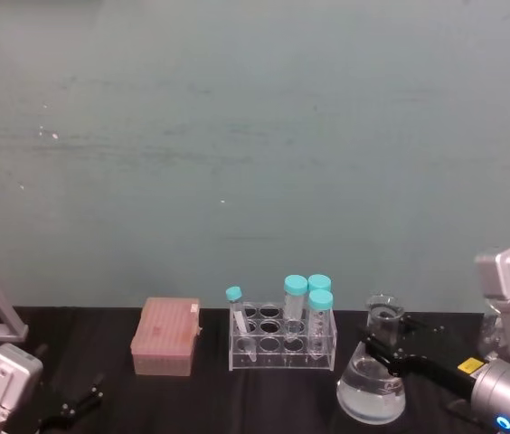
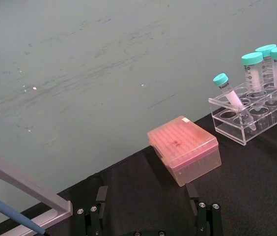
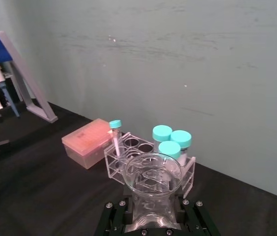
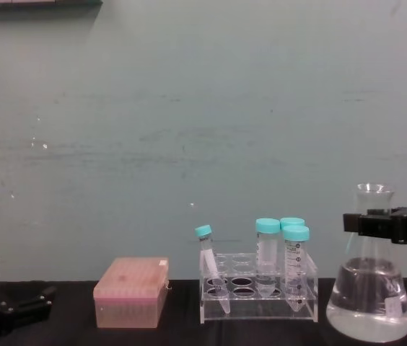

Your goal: Pick up the beaker with the right gripper, shake it three times, and then put it down.

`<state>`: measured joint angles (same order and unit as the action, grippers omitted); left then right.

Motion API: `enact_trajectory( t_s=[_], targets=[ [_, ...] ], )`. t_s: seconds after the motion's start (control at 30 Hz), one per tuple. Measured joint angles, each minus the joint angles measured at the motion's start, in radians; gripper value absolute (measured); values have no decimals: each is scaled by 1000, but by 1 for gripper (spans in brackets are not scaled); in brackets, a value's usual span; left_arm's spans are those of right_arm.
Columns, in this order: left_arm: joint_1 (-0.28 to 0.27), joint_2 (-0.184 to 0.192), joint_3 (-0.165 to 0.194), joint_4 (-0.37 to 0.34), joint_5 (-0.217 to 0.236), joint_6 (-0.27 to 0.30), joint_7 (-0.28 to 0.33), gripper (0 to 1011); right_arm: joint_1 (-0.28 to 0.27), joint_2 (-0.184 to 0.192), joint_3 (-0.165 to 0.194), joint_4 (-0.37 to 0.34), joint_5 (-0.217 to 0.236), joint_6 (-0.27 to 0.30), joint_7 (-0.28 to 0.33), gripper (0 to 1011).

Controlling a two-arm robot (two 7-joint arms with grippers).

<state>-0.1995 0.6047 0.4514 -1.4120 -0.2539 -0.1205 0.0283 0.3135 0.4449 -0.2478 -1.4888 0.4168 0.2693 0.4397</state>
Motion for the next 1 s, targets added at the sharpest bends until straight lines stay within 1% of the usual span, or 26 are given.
enact_trajectory(
  t_s=[0.27,0.53,1.0],
  targets=[
    [0,0,0,0,0,0,0,1000,-2,4,-33,-3,12,0,-3,453],
    [0,0,0,0,0,0,0,1000,-5,13,-55,0,21,-6,-14,453],
    [0,0,0,0,0,0,0,1000,-4,31,-79,14,33,-32,-26,453]
  ],
)
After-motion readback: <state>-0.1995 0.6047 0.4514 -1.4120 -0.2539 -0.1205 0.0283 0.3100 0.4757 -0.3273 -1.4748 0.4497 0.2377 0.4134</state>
